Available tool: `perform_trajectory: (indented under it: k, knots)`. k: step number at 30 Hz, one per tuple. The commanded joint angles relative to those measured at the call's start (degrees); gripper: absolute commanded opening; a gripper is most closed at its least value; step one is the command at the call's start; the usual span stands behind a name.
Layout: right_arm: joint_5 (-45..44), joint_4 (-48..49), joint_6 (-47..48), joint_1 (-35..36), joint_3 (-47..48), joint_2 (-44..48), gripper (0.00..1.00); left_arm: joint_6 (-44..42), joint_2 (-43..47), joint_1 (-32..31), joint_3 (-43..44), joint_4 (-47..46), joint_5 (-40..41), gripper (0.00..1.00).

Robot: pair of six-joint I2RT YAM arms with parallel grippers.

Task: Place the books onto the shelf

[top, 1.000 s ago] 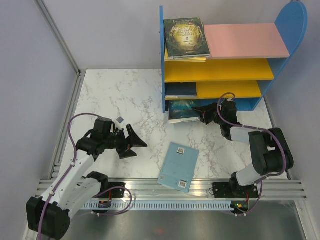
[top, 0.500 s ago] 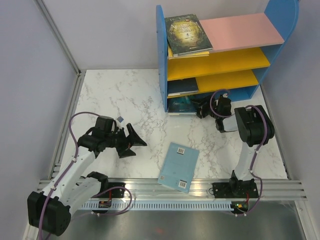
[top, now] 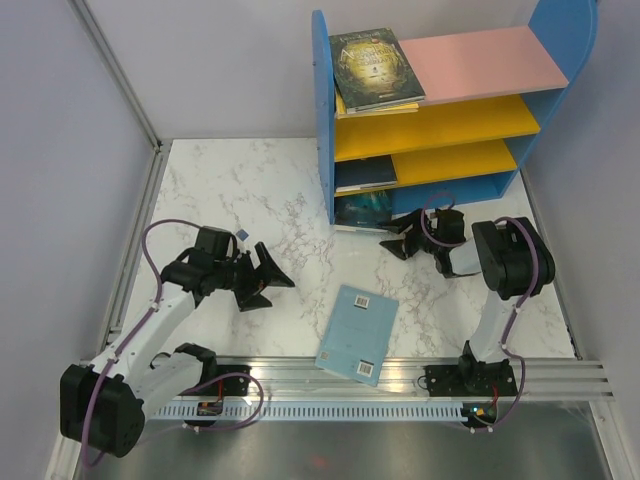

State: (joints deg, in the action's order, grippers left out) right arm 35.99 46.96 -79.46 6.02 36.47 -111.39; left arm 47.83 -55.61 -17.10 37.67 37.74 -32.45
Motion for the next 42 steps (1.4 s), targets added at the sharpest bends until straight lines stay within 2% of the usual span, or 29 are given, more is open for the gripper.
perform_trajectory:
  k: [1,6,10,12,20,30,32,34,35,36,39,42]
  knots:
    - [1.89,-5.03,2.38,-0.40,-2.89,3.72,0.66,-1.43,-0.55,0.23,2.23,-2.84,0.72,0.91]
    - [1.89,-10.83,6.16,-0.66,-0.09,3.91,0.53,-0.64,-0.37,0.23,1.09,-3.81,0.54,0.91]
    - [1.89,-11.10,5.72,-0.84,3.25,0.84,0.37,0.06,1.03,0.32,0.04,-3.99,0.46,0.90]
    - [1.54,-11.45,5.55,-0.92,5.62,-0.74,0.33,0.59,2.17,0.32,-0.49,-3.99,0.54,0.90]
    - [1.02,-15.75,5.72,-1.19,15.28,-5.15,0.27,1.65,5.60,0.23,-1.99,-2.85,1.07,0.90]
    - [0.58,-16.02,3.96,-1.27,20.05,-8.49,0.24,2.26,7.63,0.23,-2.86,-1.44,1.42,0.90]
    - [0.58,-15.50,3.79,-1.19,19.43,-8.23,0.25,2.26,7.72,0.23,-3.13,-1.44,1.33,0.90]
    - [0.92,-14.97,4.14,-1.27,18.38,-7.17,0.30,2.26,7.80,0.23,-3.39,-1.35,1.33,0.90]
    - [1.10,-15.05,4.40,-1.19,18.11,-6.56,0.34,2.18,7.80,0.23,-3.39,-1.35,1.25,0.90]
    - [1.28,-15.14,4.84,-1.19,17.85,-5.60,0.45,2.00,7.80,0.23,-3.39,-1.35,1.25,0.90]
    - [1.72,-18.30,7.91,-1.28,17.41,-2.27,0.61,1.48,7.54,0.23,-3.66,-1.35,0.98,0.90]
    - [1.89,-23.57,12.30,-1.63,17.15,2.31,0.69,0.60,6.75,0.32,-3.66,-1.44,0.72,0.90]
